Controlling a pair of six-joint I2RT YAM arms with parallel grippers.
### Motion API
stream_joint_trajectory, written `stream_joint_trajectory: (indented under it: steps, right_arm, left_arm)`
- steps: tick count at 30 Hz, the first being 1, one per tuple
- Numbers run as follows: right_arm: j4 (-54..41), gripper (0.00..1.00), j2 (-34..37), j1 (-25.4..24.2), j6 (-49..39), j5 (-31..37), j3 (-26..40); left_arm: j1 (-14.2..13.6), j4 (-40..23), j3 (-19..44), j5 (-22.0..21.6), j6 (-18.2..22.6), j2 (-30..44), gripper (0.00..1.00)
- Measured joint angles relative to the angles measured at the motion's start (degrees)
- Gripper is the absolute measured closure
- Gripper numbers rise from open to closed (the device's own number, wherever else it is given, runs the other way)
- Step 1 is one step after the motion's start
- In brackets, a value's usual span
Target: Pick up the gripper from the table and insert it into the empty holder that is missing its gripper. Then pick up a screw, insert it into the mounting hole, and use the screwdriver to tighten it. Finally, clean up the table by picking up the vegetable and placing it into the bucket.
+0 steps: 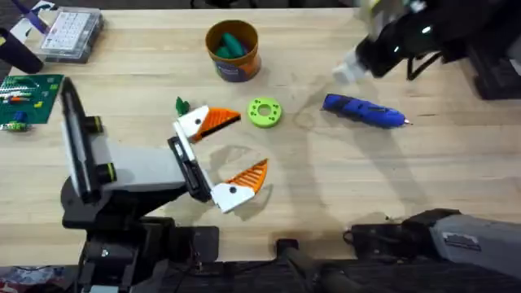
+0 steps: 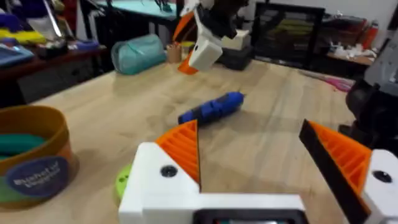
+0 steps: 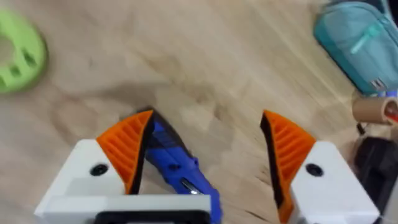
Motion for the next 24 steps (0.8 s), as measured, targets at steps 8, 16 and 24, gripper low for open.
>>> stream_joint_trajectory:
  steps: [8, 16, 24]
  right_arm:
    - [-0.42, 0.005, -9.29, 0.00, 21.84, -0.19, 3.19]
    - [-2.52, 0.005, -20.15, 0.00, 27.24, -0.19, 3.30]
    - [-13.81, 0.005, -26.66, 0.00, 29.81, -0.21, 3.63]
  left_arm:
    - [0.00, -1.47, 3.90, -10.71, -1.44, 1.36, 0.014]
    - [0.00, -12.92, 20.10, -17.54, 4.04, 17.94, 0.014]
    - [0.00, -32.05, 38.90, -22.78, 8.97, 41.65, 0.015]
